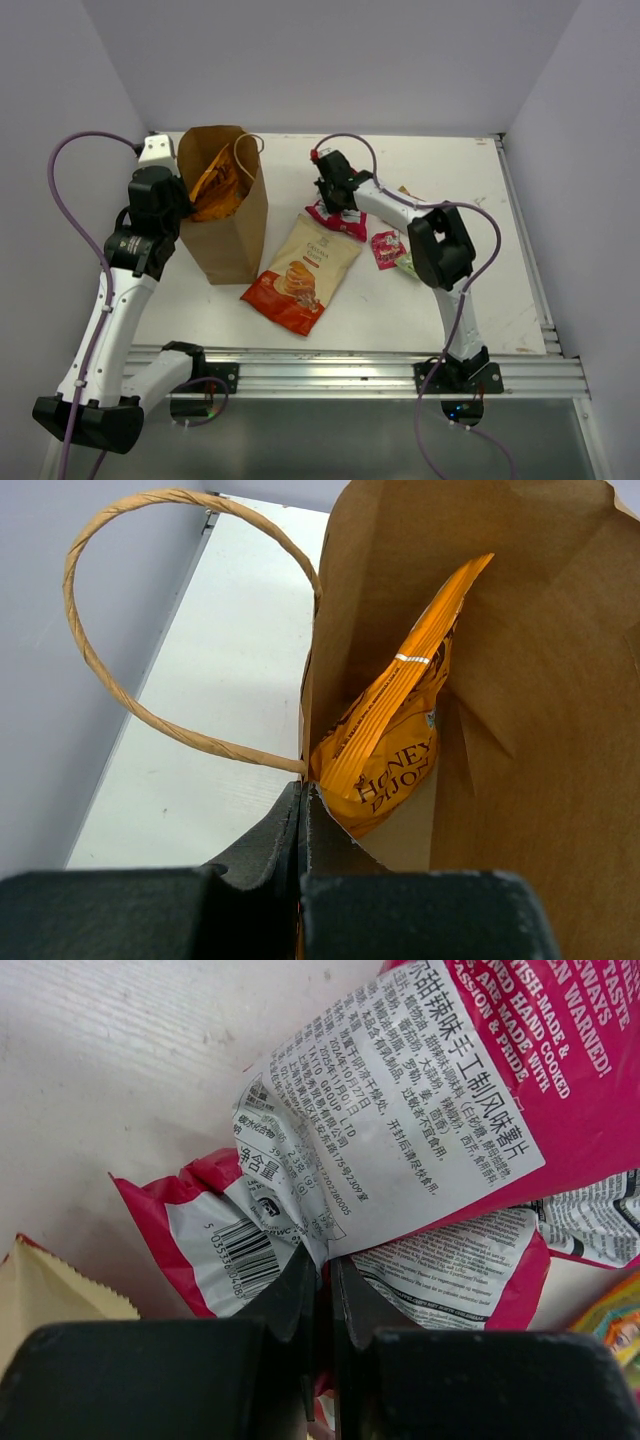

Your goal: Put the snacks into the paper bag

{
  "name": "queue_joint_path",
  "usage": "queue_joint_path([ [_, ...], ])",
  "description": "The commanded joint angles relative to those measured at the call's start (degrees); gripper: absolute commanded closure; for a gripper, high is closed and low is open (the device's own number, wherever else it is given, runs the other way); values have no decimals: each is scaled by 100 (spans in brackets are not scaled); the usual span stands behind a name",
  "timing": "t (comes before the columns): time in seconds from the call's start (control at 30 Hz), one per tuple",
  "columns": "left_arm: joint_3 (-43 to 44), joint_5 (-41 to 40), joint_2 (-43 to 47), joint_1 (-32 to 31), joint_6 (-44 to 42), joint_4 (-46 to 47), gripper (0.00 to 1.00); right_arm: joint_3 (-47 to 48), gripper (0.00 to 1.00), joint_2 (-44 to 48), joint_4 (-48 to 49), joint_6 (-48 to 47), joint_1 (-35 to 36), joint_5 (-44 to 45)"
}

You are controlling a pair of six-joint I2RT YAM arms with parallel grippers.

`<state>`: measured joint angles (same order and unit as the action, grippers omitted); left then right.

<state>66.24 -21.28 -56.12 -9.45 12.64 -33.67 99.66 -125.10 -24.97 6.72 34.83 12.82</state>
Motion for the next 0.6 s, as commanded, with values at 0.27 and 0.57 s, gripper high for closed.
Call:
queue_joint_path([
  [0.27,38,62,119,-4,-16,-34,100,2819,100,1725,-501,-117,304,160],
  [0.57,56,89,22,-4,1,71,100,3532,100,1385,2180,1962,744,-2809],
])
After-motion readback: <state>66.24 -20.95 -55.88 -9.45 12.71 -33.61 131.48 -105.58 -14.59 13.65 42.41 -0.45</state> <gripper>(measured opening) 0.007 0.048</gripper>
